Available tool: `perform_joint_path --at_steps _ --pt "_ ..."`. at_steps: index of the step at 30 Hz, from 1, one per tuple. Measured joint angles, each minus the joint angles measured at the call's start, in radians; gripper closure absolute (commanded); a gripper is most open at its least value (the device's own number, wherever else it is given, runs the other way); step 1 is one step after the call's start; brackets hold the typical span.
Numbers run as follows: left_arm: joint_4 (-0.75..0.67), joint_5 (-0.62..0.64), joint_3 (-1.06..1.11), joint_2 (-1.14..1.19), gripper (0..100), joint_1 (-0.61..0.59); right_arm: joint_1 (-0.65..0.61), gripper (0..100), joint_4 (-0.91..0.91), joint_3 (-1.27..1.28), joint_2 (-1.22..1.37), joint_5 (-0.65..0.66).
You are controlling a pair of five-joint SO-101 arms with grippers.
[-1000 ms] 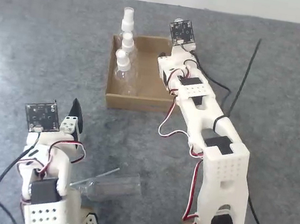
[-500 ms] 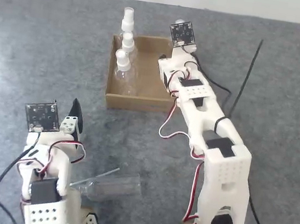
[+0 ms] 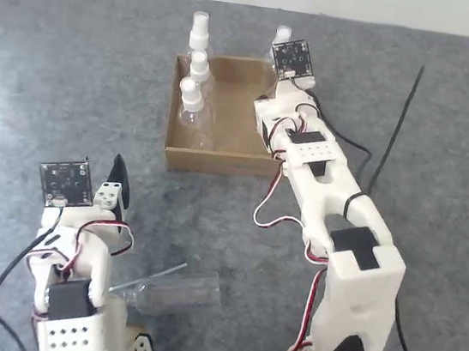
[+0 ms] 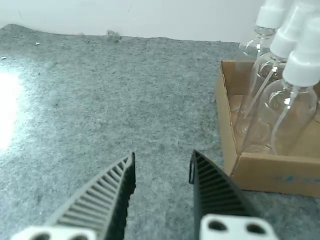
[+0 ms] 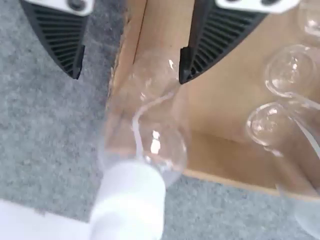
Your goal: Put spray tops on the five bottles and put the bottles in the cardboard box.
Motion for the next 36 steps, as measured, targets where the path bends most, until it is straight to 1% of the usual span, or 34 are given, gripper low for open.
perform_joint_path --at_steps 16,36 --pt "0.0 0.0 0.0 0.0 83 0.0 -0.078 74.4 0.0 0.198 -0.204 0.0" --pt "0.0 0.0 0.0 0.0 83 0.0 -0.077 74.5 0.031 0.199 -0.224 0.0"
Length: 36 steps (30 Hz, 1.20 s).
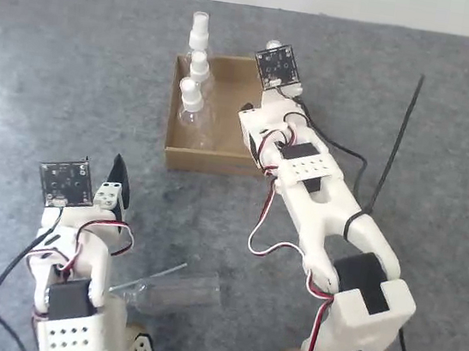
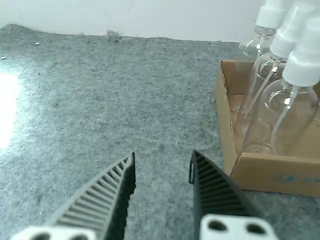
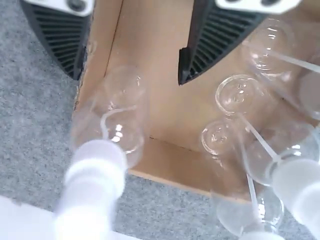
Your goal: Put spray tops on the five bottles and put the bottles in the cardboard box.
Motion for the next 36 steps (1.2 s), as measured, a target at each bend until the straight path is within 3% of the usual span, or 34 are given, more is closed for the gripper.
perform_joint_path --at_steps 4,13,36 --pt "0.0 0.0 0.0 0.0 83 0.0 0.0 75.1 0.0 0.002 0.0 0.0" --pt "0.0 0.0 0.0 0.0 83 0.0 0.0 90.5 0.069 0.023 -0.083 0.0" --pt "0.0 0.0 0.0 0.0 83 0.0 -0.075 90.6 0.074 0.365 -0.6 0.002"
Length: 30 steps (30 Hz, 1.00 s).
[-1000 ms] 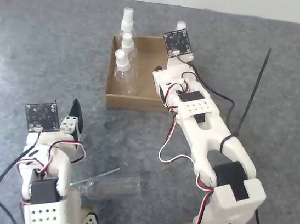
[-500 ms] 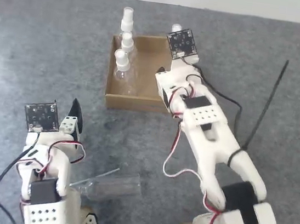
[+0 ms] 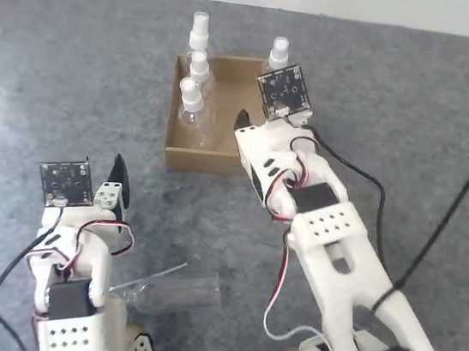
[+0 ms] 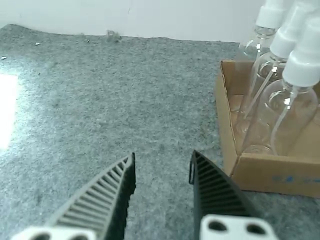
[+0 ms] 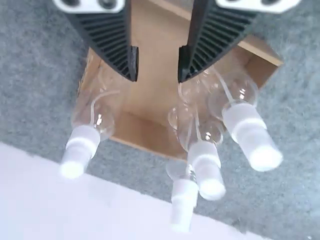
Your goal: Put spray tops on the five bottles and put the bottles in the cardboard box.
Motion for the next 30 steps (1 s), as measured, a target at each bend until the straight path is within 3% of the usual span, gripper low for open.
perform_joint_path --at_steps 5,11,22,27,30 --pt "0.0 0.0 0.0 0.0 83 0.0 -0.002 90.4 0.044 0.023 -0.106 0.029" --pt "0.0 0.0 0.0 0.0 83 0.0 -0.091 90.3 0.216 0.023 -0.276 0.14" --pt "0.0 0.0 0.0 0.0 83 0.0 -0.235 90.2 0.494 0.023 -0.462 0.155" --pt "-0.029 0.0 0.0 0.0 83 -0.087 -0.249 88.9 0.6 0.023 -0.5 0.155" --pt "-0.064 0.0 0.0 0.0 83 -0.161 -0.245 80.9 0.654 0.029 -0.503 0.155"
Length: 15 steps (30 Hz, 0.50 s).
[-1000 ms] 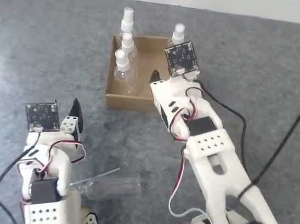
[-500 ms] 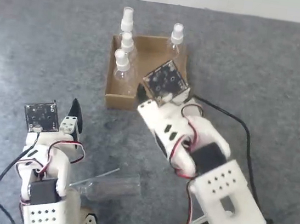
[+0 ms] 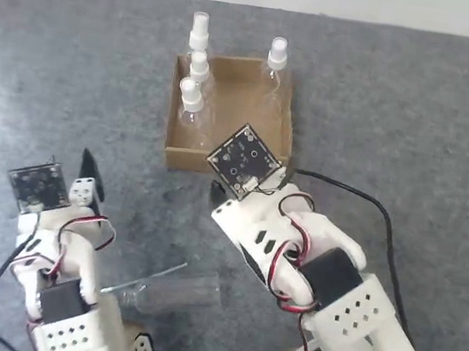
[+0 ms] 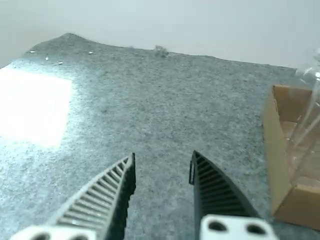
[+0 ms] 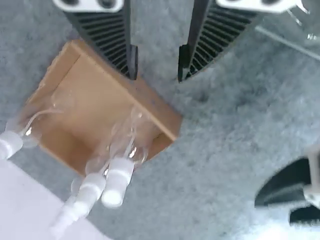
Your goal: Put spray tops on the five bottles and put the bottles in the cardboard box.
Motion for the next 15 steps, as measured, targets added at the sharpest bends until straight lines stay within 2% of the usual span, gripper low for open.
perform_joint_path --at_steps 5,8,15 --pt "-0.009 0.003 0.0 0.0 83 -0.032 -0.068 68.5 0.003 0.071 -0.002 0.002" --pt "-0.012 0.003 0.0 0.0 83 -0.032 -0.146 63.9 0.003 0.104 -0.002 0.052" --pt "-0.012 0.003 0.0 0.0 83 -0.032 -0.288 61.6 0.037 0.172 -0.002 0.092"
